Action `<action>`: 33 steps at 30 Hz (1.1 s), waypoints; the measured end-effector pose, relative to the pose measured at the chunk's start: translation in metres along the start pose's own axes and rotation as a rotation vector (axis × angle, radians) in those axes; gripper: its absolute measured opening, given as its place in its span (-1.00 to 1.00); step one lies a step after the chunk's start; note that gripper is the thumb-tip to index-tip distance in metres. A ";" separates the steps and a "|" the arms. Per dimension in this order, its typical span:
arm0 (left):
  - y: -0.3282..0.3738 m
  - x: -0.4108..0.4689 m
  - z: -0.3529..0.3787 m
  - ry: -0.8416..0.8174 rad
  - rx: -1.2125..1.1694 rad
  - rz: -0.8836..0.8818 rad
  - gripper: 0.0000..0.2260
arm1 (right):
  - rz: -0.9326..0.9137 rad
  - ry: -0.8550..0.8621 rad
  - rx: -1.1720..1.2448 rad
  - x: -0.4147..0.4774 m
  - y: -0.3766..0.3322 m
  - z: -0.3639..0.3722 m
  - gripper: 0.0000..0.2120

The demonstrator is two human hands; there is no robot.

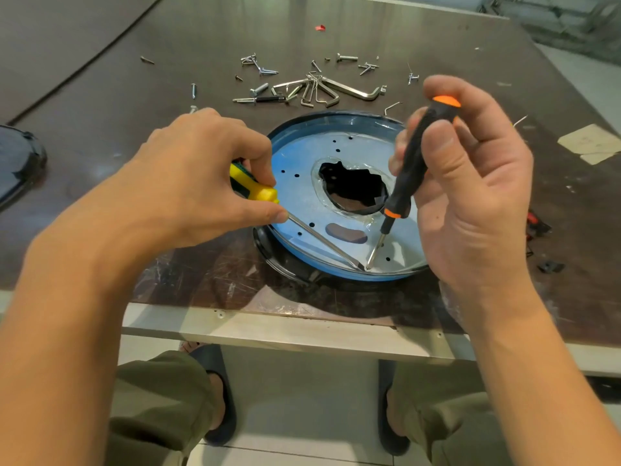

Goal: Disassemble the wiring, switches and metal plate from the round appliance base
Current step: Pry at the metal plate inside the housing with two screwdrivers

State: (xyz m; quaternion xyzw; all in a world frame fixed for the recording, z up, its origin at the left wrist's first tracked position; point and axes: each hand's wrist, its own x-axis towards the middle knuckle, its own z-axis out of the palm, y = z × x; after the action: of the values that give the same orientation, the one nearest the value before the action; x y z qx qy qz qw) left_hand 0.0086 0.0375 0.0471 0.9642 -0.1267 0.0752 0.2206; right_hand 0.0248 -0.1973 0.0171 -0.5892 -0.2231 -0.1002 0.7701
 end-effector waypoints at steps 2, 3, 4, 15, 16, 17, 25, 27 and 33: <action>0.000 0.000 0.000 0.008 -0.007 -0.004 -0.72 | 0.019 -0.018 0.024 -0.001 -0.001 -0.003 -0.75; 0.000 0.000 0.000 0.009 -0.007 -0.004 -0.72 | 0.035 -0.018 0.047 -0.001 -0.001 -0.004 -0.74; 0.000 -0.001 0.001 0.008 -0.006 -0.003 -0.72 | 0.050 -0.009 0.070 -0.001 -0.002 -0.004 -0.74; 0.000 0.000 0.000 -0.001 -0.003 0.001 -0.72 | 0.094 0.054 0.099 0.003 0.000 -0.007 -0.68; 0.000 0.000 0.000 0.000 -0.004 0.002 -0.73 | 0.100 0.052 0.102 0.003 0.000 -0.007 -0.68; 0.000 0.000 0.000 -0.001 -0.006 0.003 -0.73 | 0.097 0.042 0.093 0.003 0.001 -0.006 -0.70; 0.000 0.000 0.000 -0.010 0.000 0.001 -0.72 | 0.014 0.015 -0.002 0.002 0.004 -0.006 -0.70; 0.000 0.000 0.000 -0.008 0.001 0.000 -0.72 | 0.026 0.007 0.011 0.001 0.003 -0.007 -0.68; 0.000 0.000 0.000 -0.005 0.000 -0.001 -0.73 | 0.000 -0.016 -0.032 0.002 0.001 -0.001 -0.76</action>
State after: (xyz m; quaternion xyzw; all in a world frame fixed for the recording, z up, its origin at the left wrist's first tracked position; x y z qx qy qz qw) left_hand 0.0087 0.0379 0.0469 0.9645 -0.1268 0.0727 0.2201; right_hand 0.0275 -0.1979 0.0173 -0.6021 -0.2276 -0.0988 0.7589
